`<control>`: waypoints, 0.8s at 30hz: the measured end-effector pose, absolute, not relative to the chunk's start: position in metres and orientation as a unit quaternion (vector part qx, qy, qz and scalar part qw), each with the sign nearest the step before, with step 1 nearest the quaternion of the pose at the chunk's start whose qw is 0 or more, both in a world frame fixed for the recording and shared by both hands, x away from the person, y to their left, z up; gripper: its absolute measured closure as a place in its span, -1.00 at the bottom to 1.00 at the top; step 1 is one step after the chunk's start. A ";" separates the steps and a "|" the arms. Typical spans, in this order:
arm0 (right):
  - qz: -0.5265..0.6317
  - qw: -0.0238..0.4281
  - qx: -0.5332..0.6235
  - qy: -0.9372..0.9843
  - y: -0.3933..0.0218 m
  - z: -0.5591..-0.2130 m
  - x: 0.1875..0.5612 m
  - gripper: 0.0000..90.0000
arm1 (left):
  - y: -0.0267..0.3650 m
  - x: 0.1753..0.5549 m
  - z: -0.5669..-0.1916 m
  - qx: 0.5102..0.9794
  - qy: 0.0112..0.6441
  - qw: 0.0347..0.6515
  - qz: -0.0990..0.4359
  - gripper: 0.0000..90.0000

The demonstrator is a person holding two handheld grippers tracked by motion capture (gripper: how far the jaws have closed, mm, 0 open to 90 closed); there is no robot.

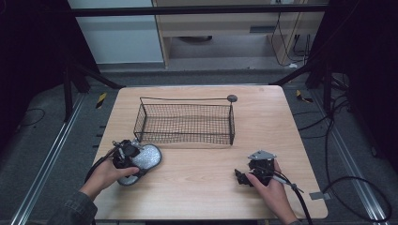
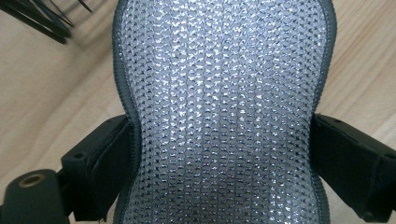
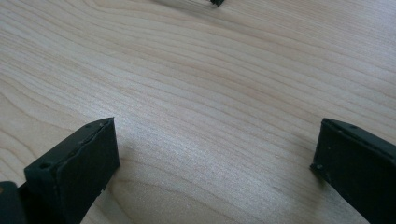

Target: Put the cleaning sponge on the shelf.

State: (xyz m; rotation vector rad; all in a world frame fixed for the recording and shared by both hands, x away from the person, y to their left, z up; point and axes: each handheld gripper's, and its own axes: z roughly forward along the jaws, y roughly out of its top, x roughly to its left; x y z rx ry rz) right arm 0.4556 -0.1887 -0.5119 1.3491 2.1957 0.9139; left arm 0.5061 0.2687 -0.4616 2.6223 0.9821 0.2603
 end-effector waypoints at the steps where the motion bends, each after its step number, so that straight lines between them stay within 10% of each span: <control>1: 0.327 0.202 0.483 0.787 -0.189 -0.512 0.456 -0.99 | 0.269 0.504 -0.456 0.919 0.341 0.169 0.101 -0.80; 24: 0.327 0.202 0.482 0.787 -0.189 -0.512 0.456 -0.99 | 0.251 0.488 -0.400 0.920 0.279 0.206 0.181 -0.78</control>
